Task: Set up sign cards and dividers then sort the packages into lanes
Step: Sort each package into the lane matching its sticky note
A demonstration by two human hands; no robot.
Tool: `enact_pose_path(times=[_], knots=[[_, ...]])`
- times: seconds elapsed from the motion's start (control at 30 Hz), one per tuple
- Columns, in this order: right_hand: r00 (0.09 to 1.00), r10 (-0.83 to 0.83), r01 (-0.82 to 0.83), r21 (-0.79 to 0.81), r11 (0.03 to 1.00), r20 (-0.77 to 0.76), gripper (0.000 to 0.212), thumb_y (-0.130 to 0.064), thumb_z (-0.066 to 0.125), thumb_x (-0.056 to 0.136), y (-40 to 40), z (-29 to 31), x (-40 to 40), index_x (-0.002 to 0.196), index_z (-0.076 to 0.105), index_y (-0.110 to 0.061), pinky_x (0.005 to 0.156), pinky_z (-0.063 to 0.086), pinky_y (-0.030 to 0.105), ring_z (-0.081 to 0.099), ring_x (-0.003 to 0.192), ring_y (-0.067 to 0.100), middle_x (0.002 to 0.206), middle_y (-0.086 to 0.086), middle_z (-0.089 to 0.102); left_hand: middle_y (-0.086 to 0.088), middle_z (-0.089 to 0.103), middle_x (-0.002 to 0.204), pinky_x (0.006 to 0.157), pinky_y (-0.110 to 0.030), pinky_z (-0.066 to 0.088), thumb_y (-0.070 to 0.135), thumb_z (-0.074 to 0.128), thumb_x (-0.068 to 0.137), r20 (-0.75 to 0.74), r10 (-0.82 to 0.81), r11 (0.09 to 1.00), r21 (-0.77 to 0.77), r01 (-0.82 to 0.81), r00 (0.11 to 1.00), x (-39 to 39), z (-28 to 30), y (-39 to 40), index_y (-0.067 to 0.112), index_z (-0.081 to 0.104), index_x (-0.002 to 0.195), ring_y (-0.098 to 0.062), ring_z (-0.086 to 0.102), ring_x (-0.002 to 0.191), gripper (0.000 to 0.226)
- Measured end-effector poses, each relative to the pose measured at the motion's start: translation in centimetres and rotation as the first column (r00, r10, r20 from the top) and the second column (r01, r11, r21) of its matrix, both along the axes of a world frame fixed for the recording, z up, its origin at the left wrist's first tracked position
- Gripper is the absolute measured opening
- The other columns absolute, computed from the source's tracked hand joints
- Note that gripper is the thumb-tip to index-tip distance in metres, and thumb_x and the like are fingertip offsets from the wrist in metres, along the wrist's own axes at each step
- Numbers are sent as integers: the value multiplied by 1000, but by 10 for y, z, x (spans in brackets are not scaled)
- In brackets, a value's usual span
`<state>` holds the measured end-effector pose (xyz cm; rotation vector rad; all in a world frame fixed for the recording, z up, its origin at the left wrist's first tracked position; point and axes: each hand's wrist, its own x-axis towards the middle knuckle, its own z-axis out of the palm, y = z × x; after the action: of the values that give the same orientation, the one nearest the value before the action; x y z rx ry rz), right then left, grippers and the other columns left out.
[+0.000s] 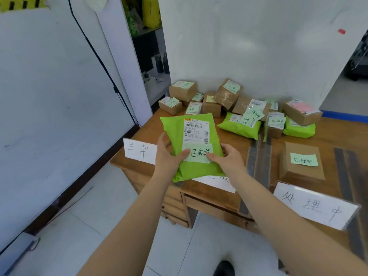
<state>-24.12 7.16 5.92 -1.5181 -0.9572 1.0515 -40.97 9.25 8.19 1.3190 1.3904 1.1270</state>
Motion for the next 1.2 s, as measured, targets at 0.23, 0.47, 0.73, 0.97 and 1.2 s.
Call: enact_pose_path(times=[0.23, 0.47, 0.73, 0.97, 1.2], knots=[[988, -134, 132, -28, 991, -75, 45, -15, 76, 76, 67, -11, 40, 115, 55, -10, 67, 47, 24, 57, 91, 16, 106, 3, 61, -1, 48, 139, 93, -33, 47, 21, 75, 77, -198, -133, 991, -40, 127, 971, 44, 0, 79, 18, 34, 142, -20, 49, 122, 76], [979, -197, 194, -53, 980, -52, 54, -8, 74, 77, 109, -32, 62, 126, 50, -10, 66, 46, 22, 56, 91, 15, 108, 2, 59, 4, 48, 124, 90, -32, 45, 20, 73, 79, -325, -221, 975, -42, 220, 919, 74, -20, 134, 21, 44, 135, -14, 47, 110, 63], [980, -169, 194, -310, 931, 106, 48, -12, 77, 74, 143, -66, 77, 114, 50, -7, 83, 50, 36, 56, 93, 20, 114, 8, 60, -4, 58, 122, 84, -27, 47, 9, 72, 79, -346, -355, 930, -224, 291, 869, 92, -55, 186, 11, 47, 132, -14, 54, 102, 58], [961, -32, 182, -537, 824, 276, 52, -20, 77, 76, 163, -97, 84, 116, 49, -3, 75, 41, 29, 57, 107, 26, 120, 11, 59, -11, 60, 124, 86, -27, 43, 8, 72, 78, -430, -492, 858, -388, 337, 757, 105, -101, 216, 4, 51, 124, -25, 57, 111, 51], [946, 138, 120, -711, 692, 294, 56, -29, 77, 75, 171, -122, 86, 119, 52, -8, 87, 47, 32, 57, 113, 25, 125, 8, 60, -13, 57, 124, 89, -32, 45, 10, 71, 77, -488, -629, 765, -525, 372, 605, 111, -137, 232, 3, 47, 123, -29, 55, 114, 53]])
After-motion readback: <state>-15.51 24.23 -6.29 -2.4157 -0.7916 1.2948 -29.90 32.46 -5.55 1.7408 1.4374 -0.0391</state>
